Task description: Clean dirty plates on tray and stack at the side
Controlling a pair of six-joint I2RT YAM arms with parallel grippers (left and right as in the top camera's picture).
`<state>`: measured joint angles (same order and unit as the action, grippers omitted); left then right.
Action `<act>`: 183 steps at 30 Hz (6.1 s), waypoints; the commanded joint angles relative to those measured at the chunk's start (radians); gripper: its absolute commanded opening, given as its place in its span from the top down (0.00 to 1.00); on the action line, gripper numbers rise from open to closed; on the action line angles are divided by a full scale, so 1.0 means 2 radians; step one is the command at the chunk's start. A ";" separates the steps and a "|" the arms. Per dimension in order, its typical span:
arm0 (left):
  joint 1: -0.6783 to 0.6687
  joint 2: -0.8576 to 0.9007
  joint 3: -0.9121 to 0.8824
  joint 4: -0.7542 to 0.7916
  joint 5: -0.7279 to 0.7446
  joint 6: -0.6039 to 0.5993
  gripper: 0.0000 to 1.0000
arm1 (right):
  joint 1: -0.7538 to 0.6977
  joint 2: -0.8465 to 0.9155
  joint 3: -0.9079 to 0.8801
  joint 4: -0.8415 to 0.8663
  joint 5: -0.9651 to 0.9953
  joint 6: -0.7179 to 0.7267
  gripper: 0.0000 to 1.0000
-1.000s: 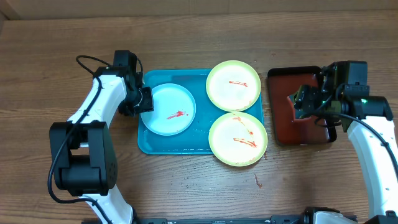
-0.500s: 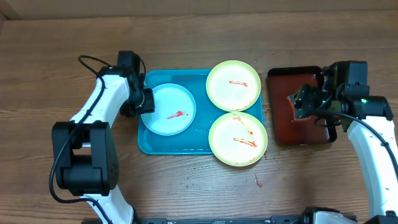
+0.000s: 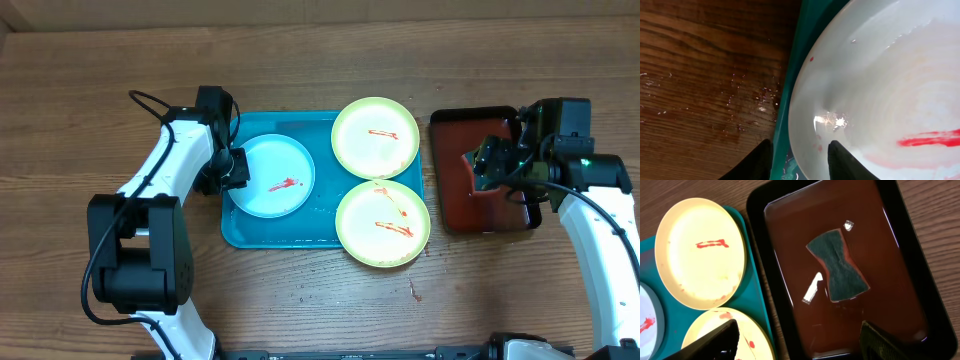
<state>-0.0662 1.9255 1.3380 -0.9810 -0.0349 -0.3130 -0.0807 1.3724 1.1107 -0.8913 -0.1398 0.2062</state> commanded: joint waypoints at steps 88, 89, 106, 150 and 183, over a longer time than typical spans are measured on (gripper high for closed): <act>-0.009 0.054 0.005 0.117 0.005 0.052 0.96 | -0.039 0.220 0.003 0.110 -0.010 -0.174 0.75; -0.009 0.054 0.005 0.117 0.005 0.052 0.96 | -0.039 0.220 0.003 0.112 -0.009 -0.172 0.76; -0.009 0.054 0.005 0.117 0.004 0.052 0.96 | -0.039 0.223 -0.016 0.130 -0.010 -0.166 0.77; -0.007 0.054 0.005 0.077 0.084 0.076 0.96 | 0.170 0.188 0.220 -0.014 -0.068 0.042 0.96; 0.039 0.054 0.005 0.069 0.175 0.112 0.96 | 0.346 0.399 0.255 0.160 0.008 0.079 0.96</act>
<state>0.0307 2.0151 1.3540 -0.8387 0.2771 -0.1226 0.6106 2.1559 1.5856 -0.5880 -0.1387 0.3660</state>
